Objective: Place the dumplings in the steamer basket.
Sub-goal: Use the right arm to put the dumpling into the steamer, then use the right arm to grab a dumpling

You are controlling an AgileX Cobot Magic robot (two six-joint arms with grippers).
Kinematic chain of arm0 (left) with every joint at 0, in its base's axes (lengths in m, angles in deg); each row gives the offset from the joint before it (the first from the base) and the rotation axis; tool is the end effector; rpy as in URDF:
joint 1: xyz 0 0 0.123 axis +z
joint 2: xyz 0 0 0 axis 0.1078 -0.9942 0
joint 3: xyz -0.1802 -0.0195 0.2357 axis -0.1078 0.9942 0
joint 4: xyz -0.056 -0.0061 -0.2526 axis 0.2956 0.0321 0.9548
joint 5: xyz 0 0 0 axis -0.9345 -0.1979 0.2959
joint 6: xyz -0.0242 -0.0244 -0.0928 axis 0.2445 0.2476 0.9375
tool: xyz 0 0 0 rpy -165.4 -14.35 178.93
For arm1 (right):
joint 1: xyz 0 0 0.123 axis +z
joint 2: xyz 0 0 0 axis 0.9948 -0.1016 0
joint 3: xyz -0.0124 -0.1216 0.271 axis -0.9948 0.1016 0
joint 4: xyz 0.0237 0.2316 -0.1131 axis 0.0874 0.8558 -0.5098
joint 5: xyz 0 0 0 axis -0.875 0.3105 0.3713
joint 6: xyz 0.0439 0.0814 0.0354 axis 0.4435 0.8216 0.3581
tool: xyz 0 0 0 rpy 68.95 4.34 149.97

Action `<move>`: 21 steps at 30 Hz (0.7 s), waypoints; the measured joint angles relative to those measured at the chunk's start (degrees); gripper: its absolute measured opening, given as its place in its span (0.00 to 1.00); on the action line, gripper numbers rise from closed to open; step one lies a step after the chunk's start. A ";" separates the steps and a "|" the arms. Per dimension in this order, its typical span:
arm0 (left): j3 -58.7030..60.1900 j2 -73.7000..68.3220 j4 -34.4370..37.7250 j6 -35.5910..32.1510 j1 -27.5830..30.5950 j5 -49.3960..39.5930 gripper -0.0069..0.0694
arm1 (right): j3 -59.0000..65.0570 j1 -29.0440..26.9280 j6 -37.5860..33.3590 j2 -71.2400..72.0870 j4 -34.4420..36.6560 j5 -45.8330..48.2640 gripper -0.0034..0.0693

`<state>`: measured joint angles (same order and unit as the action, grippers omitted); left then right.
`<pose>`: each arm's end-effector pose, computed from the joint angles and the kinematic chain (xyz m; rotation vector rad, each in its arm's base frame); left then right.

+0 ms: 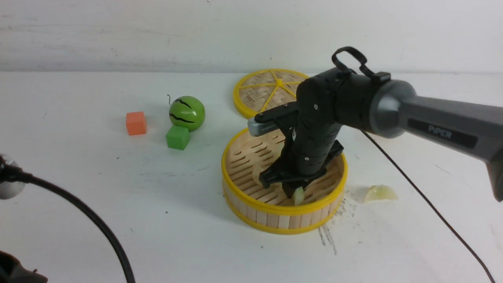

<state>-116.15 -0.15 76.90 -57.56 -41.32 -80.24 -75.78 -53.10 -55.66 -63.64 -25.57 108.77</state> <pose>0.1069 -0.0604 0.3354 0.3718 2.5649 -0.1754 0.4040 0.2433 0.1974 -0.6077 2.7624 0.1492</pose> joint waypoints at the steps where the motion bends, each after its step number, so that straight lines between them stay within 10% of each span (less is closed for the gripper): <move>1: 0.00 0.00 0.00 0.00 0.00 0.00 0.10 | -0.04 0.00 0.63 -0.25 -0.76 0.00 0.33; 12: 0.00 0.00 -0.02 0.00 0.00 -0.02 0.10 | -0.82 -1.84 -3.71 8.70 4.15 6.78 0.88; 21: 0.00 0.00 0.54 -0.12 0.00 0.16 0.10 | 7.58 -20.50 -29.11 15.22 11.56 11.12 0.81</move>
<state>-116.15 -0.15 77.44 -57.68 -41.32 -80.08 -68.20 -73.61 -84.77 -48.42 -14.01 119.89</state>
